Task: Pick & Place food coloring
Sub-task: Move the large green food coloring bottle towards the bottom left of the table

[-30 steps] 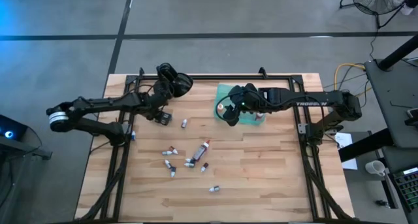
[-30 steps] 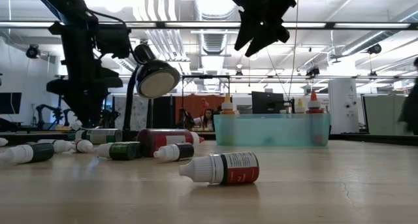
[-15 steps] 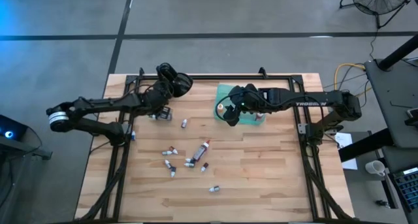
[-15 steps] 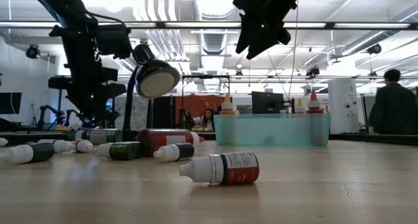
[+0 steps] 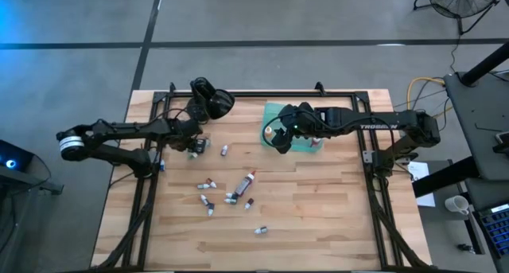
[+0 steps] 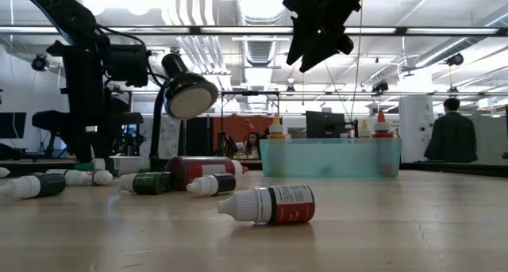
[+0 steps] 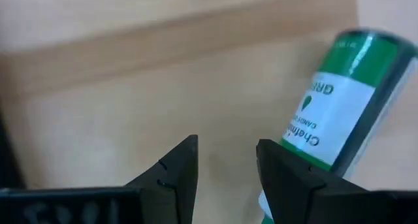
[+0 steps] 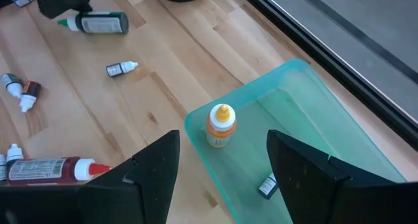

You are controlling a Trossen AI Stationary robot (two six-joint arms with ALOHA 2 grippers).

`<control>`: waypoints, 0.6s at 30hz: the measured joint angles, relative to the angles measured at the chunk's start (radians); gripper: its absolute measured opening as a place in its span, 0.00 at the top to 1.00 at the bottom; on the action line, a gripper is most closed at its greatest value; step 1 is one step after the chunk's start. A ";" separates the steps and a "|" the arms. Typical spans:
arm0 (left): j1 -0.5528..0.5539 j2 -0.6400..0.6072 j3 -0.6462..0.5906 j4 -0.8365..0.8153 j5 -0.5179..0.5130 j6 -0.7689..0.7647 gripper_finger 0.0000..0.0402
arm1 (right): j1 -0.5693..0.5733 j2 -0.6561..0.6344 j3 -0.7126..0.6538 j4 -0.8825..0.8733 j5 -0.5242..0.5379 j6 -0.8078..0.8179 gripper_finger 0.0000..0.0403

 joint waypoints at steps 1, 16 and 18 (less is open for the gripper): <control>-0.001 0.000 0.002 -0.001 0.022 0.001 0.68 | 0.000 0.000 0.000 0.000 0.000 0.000 0.44; -0.048 -0.049 0.043 0.021 0.052 0.287 0.68 | 0.000 0.000 0.000 0.000 -0.001 0.015 0.44; -0.048 -0.049 0.038 0.026 0.092 0.320 0.68 | 0.000 0.000 0.000 0.000 -0.001 0.015 0.44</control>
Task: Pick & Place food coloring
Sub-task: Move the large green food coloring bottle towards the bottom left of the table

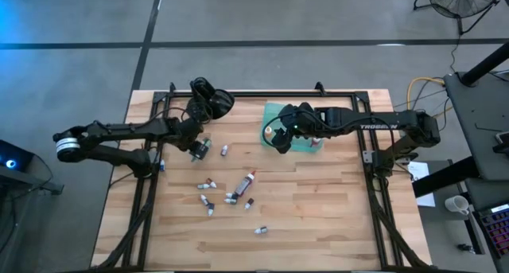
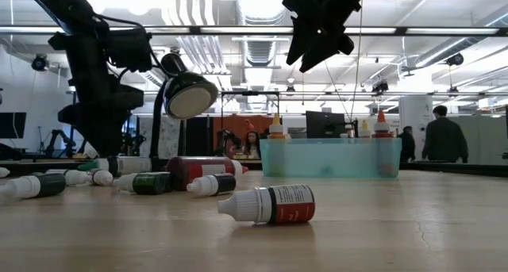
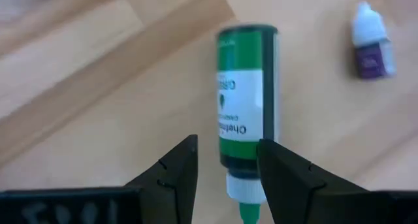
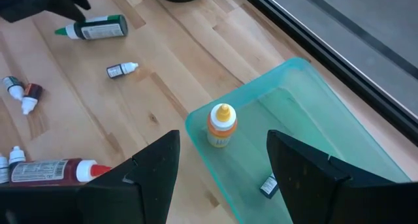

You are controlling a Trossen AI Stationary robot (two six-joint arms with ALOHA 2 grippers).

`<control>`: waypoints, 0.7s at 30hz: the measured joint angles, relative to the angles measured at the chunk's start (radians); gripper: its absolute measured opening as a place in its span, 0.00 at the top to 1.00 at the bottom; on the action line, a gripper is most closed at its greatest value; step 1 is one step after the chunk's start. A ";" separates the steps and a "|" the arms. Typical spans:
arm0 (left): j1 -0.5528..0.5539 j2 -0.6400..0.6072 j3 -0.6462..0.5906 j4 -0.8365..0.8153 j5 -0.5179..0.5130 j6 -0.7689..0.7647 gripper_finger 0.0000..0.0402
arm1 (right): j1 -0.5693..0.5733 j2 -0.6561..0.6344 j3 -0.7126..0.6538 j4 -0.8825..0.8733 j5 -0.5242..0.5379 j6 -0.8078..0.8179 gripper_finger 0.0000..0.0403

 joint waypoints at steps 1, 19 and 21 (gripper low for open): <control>0.000 0.000 -0.002 -0.002 0.017 0.001 0.68 | 0.000 0.000 0.000 0.000 0.000 0.000 0.44; -0.024 0.000 -0.004 -0.074 0.132 0.018 0.68 | 0.000 0.000 0.000 0.000 0.000 0.000 0.44; -0.028 0.003 -0.004 -0.072 0.132 0.013 0.68 | 0.000 0.000 0.000 0.000 0.000 0.000 0.44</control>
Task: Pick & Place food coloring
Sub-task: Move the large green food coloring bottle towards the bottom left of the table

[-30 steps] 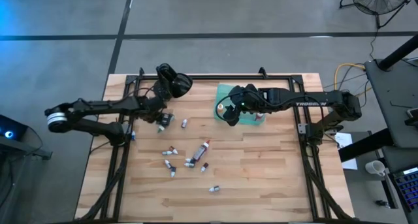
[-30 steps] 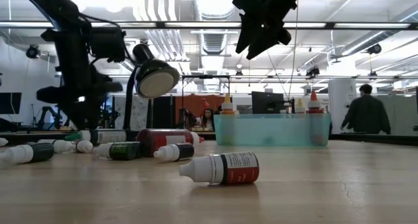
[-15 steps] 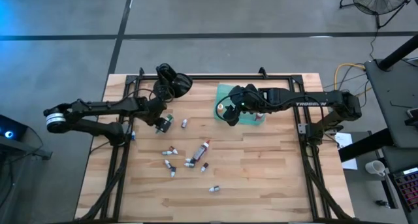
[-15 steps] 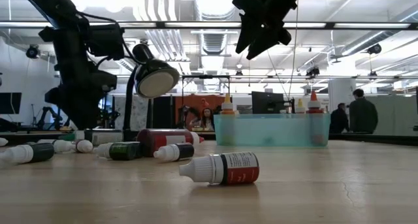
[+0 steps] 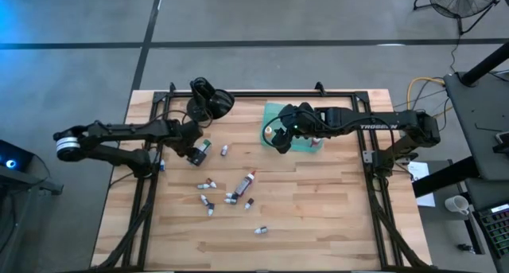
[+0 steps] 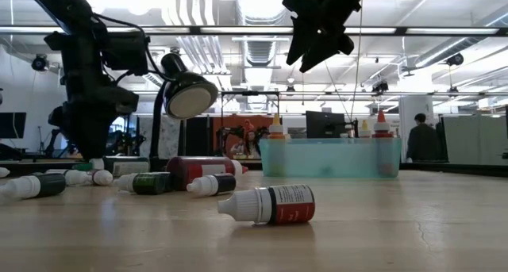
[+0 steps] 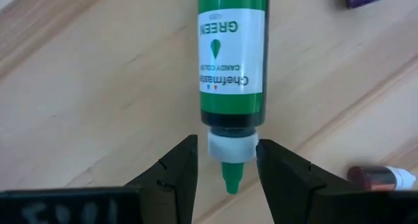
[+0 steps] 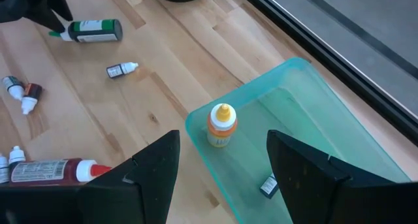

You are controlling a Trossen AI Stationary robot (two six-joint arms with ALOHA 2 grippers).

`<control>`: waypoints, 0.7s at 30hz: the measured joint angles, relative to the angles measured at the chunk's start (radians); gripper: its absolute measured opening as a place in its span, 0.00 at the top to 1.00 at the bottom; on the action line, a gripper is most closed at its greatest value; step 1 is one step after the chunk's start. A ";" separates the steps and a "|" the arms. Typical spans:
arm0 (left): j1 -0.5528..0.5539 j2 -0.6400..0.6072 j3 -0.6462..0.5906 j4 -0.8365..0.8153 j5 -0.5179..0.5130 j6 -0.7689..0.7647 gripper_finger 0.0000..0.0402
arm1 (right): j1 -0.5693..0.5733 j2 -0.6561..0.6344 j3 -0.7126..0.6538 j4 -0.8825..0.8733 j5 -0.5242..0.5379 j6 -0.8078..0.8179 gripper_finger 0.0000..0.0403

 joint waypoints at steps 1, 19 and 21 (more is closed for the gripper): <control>-0.003 0.002 0.000 0.001 0.000 -0.005 0.68 | 0.000 0.000 0.000 0.000 0.000 0.000 0.44; -0.036 0.151 0.000 0.082 -0.063 -0.040 0.68 | 0.000 0.000 0.000 0.000 0.000 0.012 0.44; -0.042 0.158 0.000 0.086 -0.071 -0.040 0.68 | 0.000 0.000 0.000 0.000 0.000 0.012 0.44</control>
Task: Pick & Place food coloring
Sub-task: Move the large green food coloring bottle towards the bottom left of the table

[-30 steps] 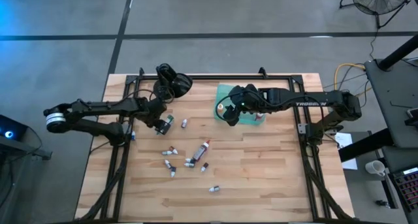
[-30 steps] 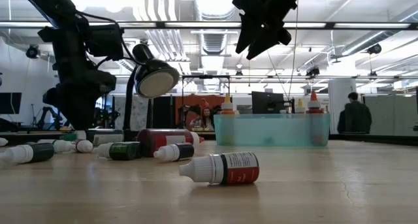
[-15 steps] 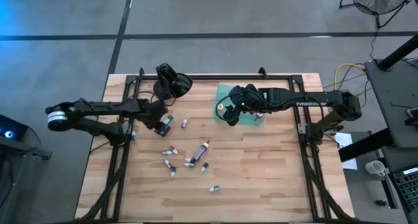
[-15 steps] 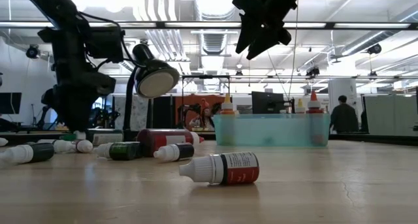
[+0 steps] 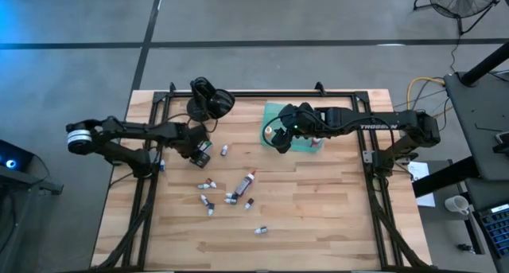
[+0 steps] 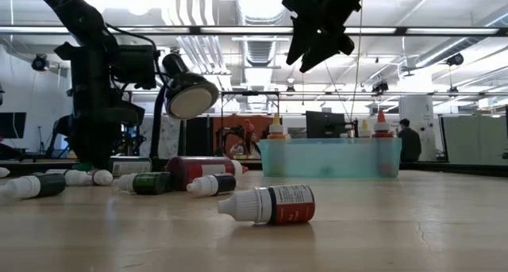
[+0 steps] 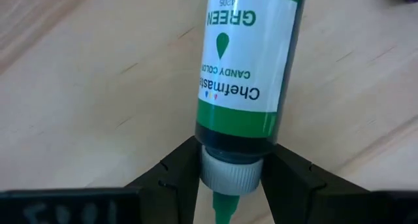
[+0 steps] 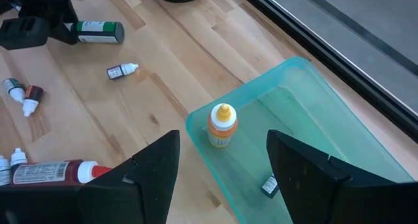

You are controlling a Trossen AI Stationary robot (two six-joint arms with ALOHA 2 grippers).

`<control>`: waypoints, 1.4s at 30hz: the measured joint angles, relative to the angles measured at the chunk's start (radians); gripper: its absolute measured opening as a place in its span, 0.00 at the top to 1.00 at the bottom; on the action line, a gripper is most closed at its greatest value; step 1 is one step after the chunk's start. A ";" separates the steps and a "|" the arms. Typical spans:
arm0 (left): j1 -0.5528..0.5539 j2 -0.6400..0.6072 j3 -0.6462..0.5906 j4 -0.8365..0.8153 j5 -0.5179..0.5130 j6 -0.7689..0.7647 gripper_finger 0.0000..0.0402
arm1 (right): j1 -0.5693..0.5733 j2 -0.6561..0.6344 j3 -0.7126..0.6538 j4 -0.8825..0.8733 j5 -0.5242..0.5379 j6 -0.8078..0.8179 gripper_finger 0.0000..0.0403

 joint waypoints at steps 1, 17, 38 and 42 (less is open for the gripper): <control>-0.003 0.001 0.000 0.002 -0.002 0.000 0.68 | 0.000 0.000 0.000 0.000 0.000 0.000 0.44; -0.017 -0.008 0.092 -0.162 0.150 -0.016 0.77 | 0.000 0.000 -0.003 -0.001 0.001 -0.011 0.44; -0.308 0.010 0.308 -0.811 0.457 -0.084 0.75 | 0.000 0.000 -0.003 -0.001 0.000 -0.012 0.44; -0.390 0.034 0.308 -0.800 0.507 -0.117 0.75 | 0.000 0.000 -0.003 -0.001 0.000 -0.012 0.44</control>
